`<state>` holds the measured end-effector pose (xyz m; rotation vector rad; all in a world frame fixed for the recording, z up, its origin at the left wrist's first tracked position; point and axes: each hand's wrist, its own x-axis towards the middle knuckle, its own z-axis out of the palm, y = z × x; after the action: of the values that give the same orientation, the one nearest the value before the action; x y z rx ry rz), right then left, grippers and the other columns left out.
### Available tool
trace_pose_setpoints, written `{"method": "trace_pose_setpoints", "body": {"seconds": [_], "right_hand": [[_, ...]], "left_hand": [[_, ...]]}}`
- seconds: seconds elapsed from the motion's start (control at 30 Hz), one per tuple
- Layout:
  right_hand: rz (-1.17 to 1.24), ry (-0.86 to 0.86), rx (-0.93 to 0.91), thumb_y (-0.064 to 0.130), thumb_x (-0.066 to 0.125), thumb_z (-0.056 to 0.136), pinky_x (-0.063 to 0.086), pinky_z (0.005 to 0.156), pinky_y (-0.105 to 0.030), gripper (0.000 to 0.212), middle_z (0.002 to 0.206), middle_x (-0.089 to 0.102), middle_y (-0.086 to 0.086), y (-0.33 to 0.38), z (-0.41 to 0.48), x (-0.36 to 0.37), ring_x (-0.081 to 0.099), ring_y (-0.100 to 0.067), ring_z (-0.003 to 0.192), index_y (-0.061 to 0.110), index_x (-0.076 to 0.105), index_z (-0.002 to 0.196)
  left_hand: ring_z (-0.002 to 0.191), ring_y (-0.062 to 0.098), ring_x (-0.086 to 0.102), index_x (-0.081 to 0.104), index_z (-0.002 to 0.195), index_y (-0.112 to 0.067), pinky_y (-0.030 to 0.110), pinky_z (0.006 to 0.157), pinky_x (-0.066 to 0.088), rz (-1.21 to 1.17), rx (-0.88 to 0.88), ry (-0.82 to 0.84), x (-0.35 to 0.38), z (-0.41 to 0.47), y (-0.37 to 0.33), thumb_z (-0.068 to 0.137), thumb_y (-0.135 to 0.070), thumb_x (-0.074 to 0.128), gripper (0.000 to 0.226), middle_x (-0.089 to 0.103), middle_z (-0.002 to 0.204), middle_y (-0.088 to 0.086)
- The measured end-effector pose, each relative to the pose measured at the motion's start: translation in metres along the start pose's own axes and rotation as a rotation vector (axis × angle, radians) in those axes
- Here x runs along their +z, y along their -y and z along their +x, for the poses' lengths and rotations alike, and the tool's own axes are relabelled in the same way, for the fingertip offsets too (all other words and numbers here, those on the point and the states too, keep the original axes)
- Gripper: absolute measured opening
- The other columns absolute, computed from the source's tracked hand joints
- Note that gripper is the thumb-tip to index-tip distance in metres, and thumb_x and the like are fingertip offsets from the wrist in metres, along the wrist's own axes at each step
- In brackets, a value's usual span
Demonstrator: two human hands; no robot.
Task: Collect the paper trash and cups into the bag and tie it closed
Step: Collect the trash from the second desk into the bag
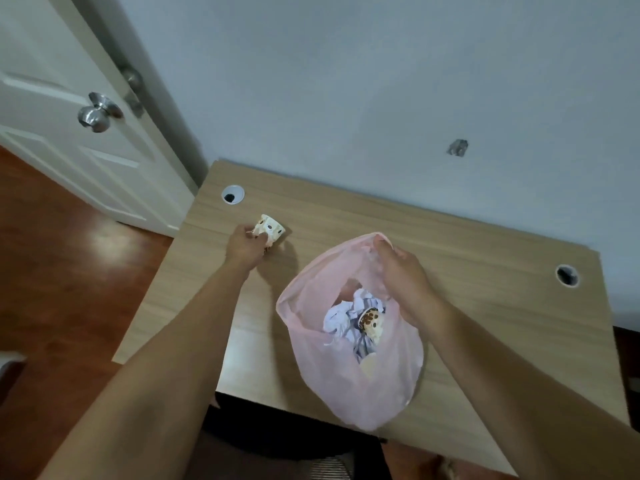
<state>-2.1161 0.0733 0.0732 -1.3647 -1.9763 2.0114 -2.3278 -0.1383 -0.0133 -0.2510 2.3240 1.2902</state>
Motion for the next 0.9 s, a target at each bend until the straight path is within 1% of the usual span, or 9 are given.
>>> {"method": "trace_pose_setpoints", "body": {"seconds": [0.1, 0.27, 0.37, 0.47, 0.6, 0.67, 0.73, 0.8, 0.9], "right_hand": [[-0.001, -0.038, 0.036, 0.052, 0.058, 0.109, 0.057, 0.06, -0.018, 0.039, 0.09, 0.086, 0.011, -0.009, 0.003, -0.014, 0.079, -0.002, 0.074, 0.026, 0.082, 0.095], [-0.029, -0.043, 0.034, 0.046, 0.059, 0.111, 0.053, 0.056, -0.018, 0.046, 0.072, 0.077, 0.017, -0.023, 0.01, -0.027, 0.07, 0.0, 0.062, 0.023, 0.083, 0.08], [-0.023, -0.047, 0.037, 0.047, 0.059, 0.112, 0.052, 0.054, -0.012, 0.04, 0.072, 0.078, 0.022, -0.031, 0.011, -0.032, 0.072, 0.006, 0.062, 0.022, 0.081, 0.09], [-0.003, -0.045, 0.074, 0.049, 0.06, 0.111, 0.052, 0.055, -0.015, 0.04, 0.072, 0.078, 0.016, -0.035, 0.007, -0.035, 0.073, 0.0, 0.064, 0.019, 0.083, 0.096], [0.006, -0.045, 0.091, 0.052, 0.061, 0.11, 0.056, 0.064, -0.023, 0.042, 0.079, 0.081, 0.009, -0.035, -0.001, -0.039, 0.075, -0.008, 0.071, 0.019, 0.084, 0.098], [-0.018, -0.04, 0.069, 0.051, 0.059, 0.11, 0.054, 0.06, -0.021, 0.04, 0.079, 0.081, 0.013, -0.031, -0.007, -0.042, 0.073, -0.007, 0.07, 0.021, 0.082, 0.097], [-0.054, -0.04, 0.036, 0.052, 0.057, 0.111, 0.047, 0.046, -0.015, 0.038, 0.07, 0.078, 0.019, -0.025, -0.015, -0.045, 0.066, 0.003, 0.055, 0.025, 0.08, 0.095], [-0.068, -0.041, 0.02, 0.053, 0.058, 0.11, 0.045, 0.042, -0.015, 0.041, 0.066, 0.076, 0.017, -0.019, -0.022, -0.049, 0.065, 0.003, 0.049, 0.022, 0.08, 0.094], [-0.048, 0.001, -0.012, 0.051, 0.061, 0.108, 0.051, 0.047, -0.017, 0.043, 0.074, 0.08, 0.008, -0.011, -0.033, -0.058, 0.074, -0.005, 0.061, 0.016, 0.083, 0.094]], "left_hand": [[0.138, 0.038, 0.061, 0.053, 0.154, -0.003, 0.043, 0.117, 0.046, 0.165, -0.002, -0.017, 0.01, 0.015, 0.012, 0.104, -0.021, 0.072, 0.057, 0.063, 0.151, 0.021], [0.137, 0.044, 0.06, 0.058, 0.149, -0.003, 0.048, 0.117, 0.044, 0.376, 0.033, -0.023, 0.027, 0.011, 0.033, 0.098, -0.03, 0.08, 0.061, 0.064, 0.144, 0.025], [0.128, 0.038, 0.068, 0.066, 0.141, -0.003, 0.049, 0.113, 0.051, 0.136, -0.001, -0.014, 0.039, -0.003, 0.042, 0.096, -0.031, 0.084, 0.056, 0.072, 0.137, 0.02], [0.119, 0.037, 0.075, 0.071, 0.135, -0.008, 0.051, 0.11, 0.055, -0.377, -0.099, 0.136, 0.043, -0.033, 0.041, 0.099, -0.032, 0.081, 0.044, 0.078, 0.13, 0.019], [0.102, 0.026, 0.079, 0.074, 0.129, -0.02, 0.042, 0.087, 0.062, -0.572, 0.077, 0.254, 0.036, -0.095, 0.041, 0.095, -0.046, 0.082, 0.044, 0.082, 0.12, 0.011], [0.106, 0.026, 0.08, 0.074, 0.131, -0.022, 0.042, 0.09, 0.064, -0.532, 0.142, 0.439, 0.035, -0.128, 0.051, 0.091, -0.05, 0.086, 0.051, 0.08, 0.125, 0.011], [0.111, 0.023, 0.078, 0.073, 0.136, -0.024, 0.036, 0.093, 0.064, -0.367, 0.256, 0.616, 0.039, -0.161, 0.064, 0.09, -0.043, 0.089, 0.052, 0.079, 0.129, 0.009], [0.109, 0.014, 0.078, 0.073, 0.138, -0.028, 0.031, 0.09, 0.062, -0.138, 0.391, 0.649, 0.049, -0.19, 0.074, 0.089, -0.038, 0.091, 0.053, 0.078, 0.125, 0.001], [0.113, 0.009, 0.073, 0.072, 0.139, -0.036, 0.037, 0.095, 0.06, 0.123, 0.551, 0.549, 0.066, -0.217, 0.08, 0.09, -0.042, 0.089, 0.052, 0.076, 0.126, -0.011]]}}
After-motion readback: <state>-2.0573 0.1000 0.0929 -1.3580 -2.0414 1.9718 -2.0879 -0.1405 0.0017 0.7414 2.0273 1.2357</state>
